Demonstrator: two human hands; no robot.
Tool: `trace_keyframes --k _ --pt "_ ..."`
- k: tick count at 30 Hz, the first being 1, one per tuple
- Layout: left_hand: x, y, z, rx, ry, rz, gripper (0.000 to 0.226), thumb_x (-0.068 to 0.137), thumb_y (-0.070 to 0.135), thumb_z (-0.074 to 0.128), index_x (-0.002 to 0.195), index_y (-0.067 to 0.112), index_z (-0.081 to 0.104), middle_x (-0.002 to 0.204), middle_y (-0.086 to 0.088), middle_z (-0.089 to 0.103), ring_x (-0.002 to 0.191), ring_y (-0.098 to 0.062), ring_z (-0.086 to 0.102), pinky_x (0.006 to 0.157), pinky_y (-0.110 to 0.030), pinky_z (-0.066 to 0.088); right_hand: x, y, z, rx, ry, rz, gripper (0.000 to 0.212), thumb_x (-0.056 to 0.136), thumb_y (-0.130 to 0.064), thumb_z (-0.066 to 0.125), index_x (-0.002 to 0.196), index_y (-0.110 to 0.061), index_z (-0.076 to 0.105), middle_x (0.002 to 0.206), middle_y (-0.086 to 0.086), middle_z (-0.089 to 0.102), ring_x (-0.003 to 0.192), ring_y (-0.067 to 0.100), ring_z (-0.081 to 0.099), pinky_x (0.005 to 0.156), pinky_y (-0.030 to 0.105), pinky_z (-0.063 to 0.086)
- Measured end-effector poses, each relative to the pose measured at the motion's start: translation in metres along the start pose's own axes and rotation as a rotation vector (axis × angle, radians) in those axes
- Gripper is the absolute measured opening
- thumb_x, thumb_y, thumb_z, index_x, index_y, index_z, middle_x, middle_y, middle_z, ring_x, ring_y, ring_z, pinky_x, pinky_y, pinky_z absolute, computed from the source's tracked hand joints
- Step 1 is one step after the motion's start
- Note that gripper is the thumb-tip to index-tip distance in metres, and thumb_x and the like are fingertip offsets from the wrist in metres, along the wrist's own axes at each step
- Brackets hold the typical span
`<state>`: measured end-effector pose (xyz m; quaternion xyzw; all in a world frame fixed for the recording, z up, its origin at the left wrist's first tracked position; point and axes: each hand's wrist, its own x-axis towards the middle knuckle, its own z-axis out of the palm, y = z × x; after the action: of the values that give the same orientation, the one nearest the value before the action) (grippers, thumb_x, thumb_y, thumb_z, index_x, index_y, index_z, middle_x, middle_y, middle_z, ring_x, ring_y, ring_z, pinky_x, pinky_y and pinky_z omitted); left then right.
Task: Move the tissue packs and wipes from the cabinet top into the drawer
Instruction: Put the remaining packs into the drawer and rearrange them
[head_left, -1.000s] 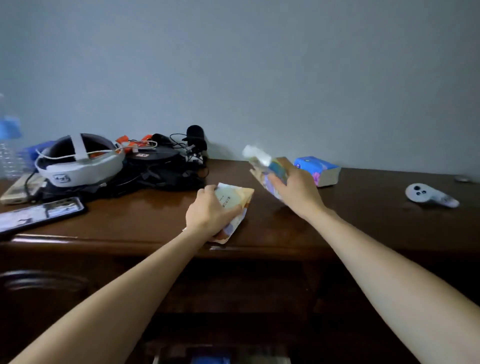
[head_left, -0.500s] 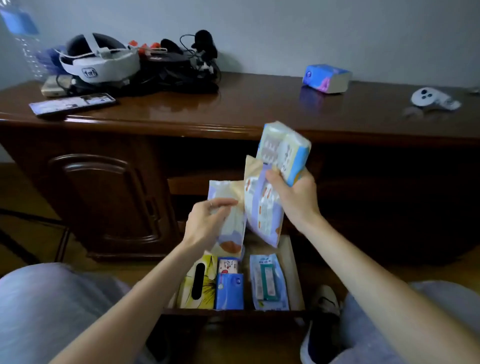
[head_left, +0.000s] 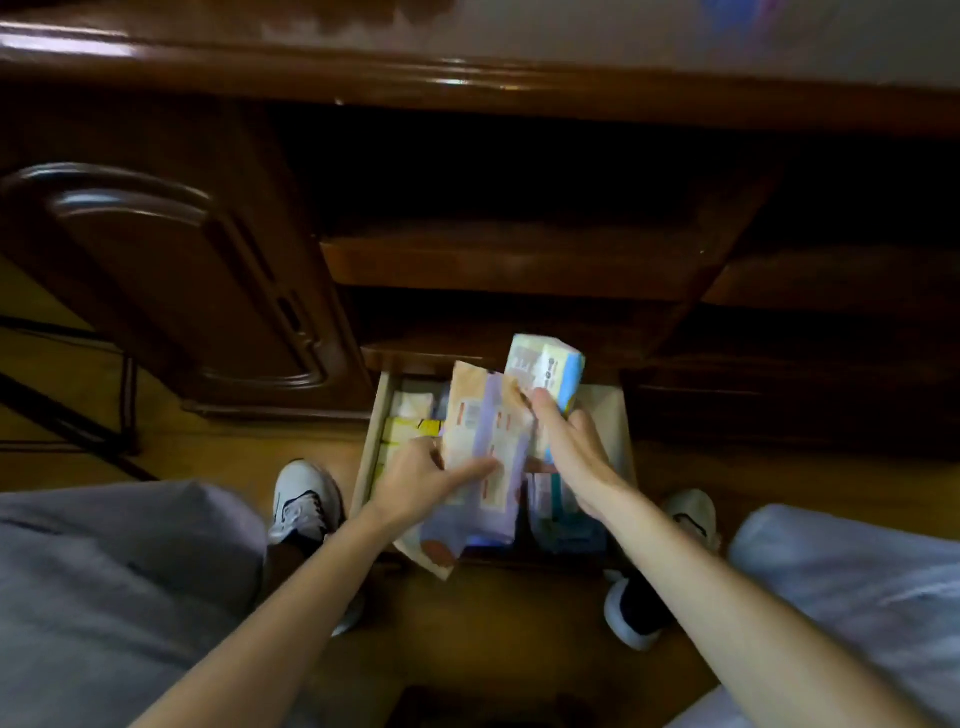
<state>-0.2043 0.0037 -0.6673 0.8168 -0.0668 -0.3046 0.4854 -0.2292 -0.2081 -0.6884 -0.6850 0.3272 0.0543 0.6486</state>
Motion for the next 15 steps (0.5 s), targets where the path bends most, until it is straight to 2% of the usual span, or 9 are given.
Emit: trace_keyframes --k 2,3,4,6,8,9,12,15 --pt "0.006 -0.011 -0.014 0.001 0.199 -0.036 0.035 0.078 0.056 0.08 0.089 0.023 0.073 0.079 0.008 0.079 0.063 -0.003 0.073 0.048 -0.025 0.056 0.018 0.018 -0.007 -0.273 0.08 -0.092 0.048 0.094 -0.055 0.053 0.128 -0.022 0.05 0.12 0.004 0.069 0.087 0.016 0.069 0.079 0.046 0.061" --pt "0.009 -0.016 -0.024 -0.028 0.304 -0.068 0.03 0.081 0.051 0.08 0.087 0.023 0.073 0.077 0.007 0.078 0.06 -0.001 0.072 0.044 -0.02 0.051 0.028 0.027 -0.011 -0.45 0.108 -0.129 0.048 0.099 -0.046 0.052 0.138 -0.019 0.045 0.123 0.001 0.066 0.085 0.016 0.066 0.078 0.044 0.059" --pt "0.011 -0.021 -0.034 -0.059 0.395 -0.102 0.028 0.082 0.048 0.081 0.087 0.022 0.073 0.076 0.006 0.078 0.06 -0.002 0.072 0.044 -0.022 0.051 0.039 0.036 -0.014 -0.592 0.118 -0.156 0.052 0.101 -0.039 0.051 0.147 -0.018 0.039 0.126 -0.002 0.062 0.088 0.018 0.065 0.079 0.042 0.057" --pt "0.011 -0.029 -0.05 -0.126 0.507 -0.178 0.027 0.084 0.045 0.081 0.087 0.019 0.074 0.073 0.008 0.077 0.063 -0.01 0.074 0.05 -0.031 0.057 0.059 0.05 -0.014 -0.788 0.129 -0.224 0.054 0.103 -0.031 0.05 0.153 -0.021 0.034 0.133 0.007 0.062 0.107 0.029 0.064 0.081 0.037 0.052" --pt "0.01 -0.036 -0.058 -0.189 0.562 -0.227 0.025 0.084 0.041 0.082 0.081 0.018 0.072 0.065 0.009 0.075 0.068 -0.021 0.073 0.054 -0.034 0.055 0.075 0.059 -0.003 -0.905 0.151 -0.328 0.052 0.102 -0.023 0.05 0.152 -0.029 0.035 0.134 0.01 0.06 0.116 0.033 0.06 0.078 0.035 0.047" --pt "0.009 -0.038 -0.059 -0.217 0.565 -0.246 0.024 0.084 0.039 0.082 0.08 0.018 0.072 0.066 0.007 0.075 0.072 -0.025 0.073 0.058 -0.038 0.057 0.081 0.06 0.006 -0.95 0.134 -0.367 0.055 0.1 -0.02 0.05 0.151 -0.031 0.032 0.135 0.01 0.057 0.119 0.033 0.056 0.082 0.038 0.047" --pt "0.009 -0.042 -0.06 -0.27 0.534 -0.296 0.022 0.085 0.036 0.082 0.087 0.018 0.07 0.085 -0.004 0.078 0.084 -0.03 0.076 0.08 -0.056 0.061 0.099 0.061 0.037 -1.107 -0.002 -0.471 0.067 0.095 -0.015 0.056 0.154 -0.021 0.025 0.137 0.017 0.05 0.122 0.034 0.045 0.096 0.045 0.043" --pt "0.01 -0.043 -0.057 -0.13 0.51 -0.287 0.025 0.083 0.043 0.083 0.083 0.023 0.067 0.083 0.001 0.077 0.077 -0.022 0.076 0.074 -0.056 0.062 0.11 0.063 0.055 -1.119 0.05 -0.485 0.08 0.086 -0.013 0.07 0.153 -0.013 0.026 0.138 0.016 0.047 0.121 0.032 0.044 0.094 0.043 0.047"
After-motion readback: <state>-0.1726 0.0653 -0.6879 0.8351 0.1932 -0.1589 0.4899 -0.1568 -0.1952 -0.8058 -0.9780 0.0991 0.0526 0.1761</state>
